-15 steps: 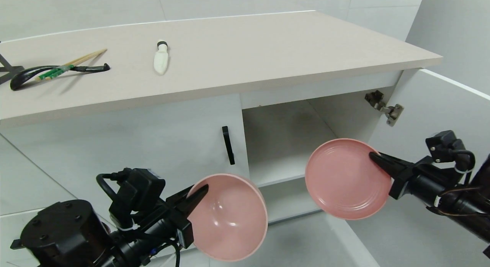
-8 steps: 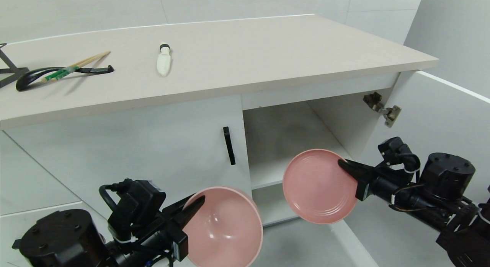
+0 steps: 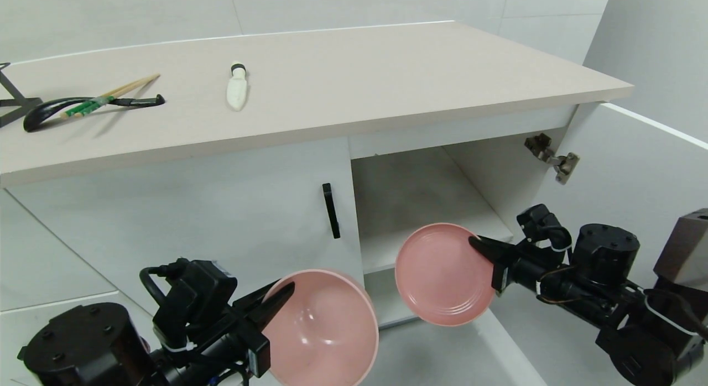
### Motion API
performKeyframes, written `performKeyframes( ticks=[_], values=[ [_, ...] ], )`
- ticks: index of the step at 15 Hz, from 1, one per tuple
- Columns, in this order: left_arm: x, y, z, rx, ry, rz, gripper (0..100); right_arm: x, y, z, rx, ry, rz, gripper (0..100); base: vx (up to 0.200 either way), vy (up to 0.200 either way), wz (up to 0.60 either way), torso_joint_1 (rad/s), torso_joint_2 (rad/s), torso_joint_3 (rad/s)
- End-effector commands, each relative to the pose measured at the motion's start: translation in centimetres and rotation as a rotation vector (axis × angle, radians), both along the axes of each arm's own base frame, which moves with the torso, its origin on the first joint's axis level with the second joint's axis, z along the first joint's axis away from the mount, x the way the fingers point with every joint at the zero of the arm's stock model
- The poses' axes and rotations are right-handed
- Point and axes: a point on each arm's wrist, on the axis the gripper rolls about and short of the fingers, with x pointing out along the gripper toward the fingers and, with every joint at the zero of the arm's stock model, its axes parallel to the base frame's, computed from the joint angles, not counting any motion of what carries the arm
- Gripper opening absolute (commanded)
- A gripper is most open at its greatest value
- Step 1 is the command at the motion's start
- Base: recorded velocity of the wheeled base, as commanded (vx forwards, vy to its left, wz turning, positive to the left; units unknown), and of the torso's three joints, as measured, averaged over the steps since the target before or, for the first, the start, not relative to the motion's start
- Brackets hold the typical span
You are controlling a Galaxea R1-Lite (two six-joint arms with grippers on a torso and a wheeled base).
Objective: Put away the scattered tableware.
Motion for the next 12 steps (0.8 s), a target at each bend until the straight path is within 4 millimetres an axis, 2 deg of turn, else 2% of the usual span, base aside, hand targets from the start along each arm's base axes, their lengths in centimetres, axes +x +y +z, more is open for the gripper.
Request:
performKeyframes(
  ticks=[1,7,12],
  values=[
    [0.1,0.0,0.2,-0.008,-0.011,0.003,0,2.2,0.6,-1.2,0.024,0.009,-0.008,0,0.0,0.0,0.0,0.0,0.0,0.0],
    [0.5,0.6,0.3,-0.009,-0.015,0.04,0,3.4,1.1,-0.9,0.106,0.017,-0.007,0,0.0,0.0,0.0,0.0,0.0,0.0],
    [0.8,1.7,1.1,-0.027,-0.054,0.094,0,7.1,2.0,-2.3,0.318,0.07,-0.196,0,0.0,0.0,0.0,0.0,0.0,0.0]
  ],
)
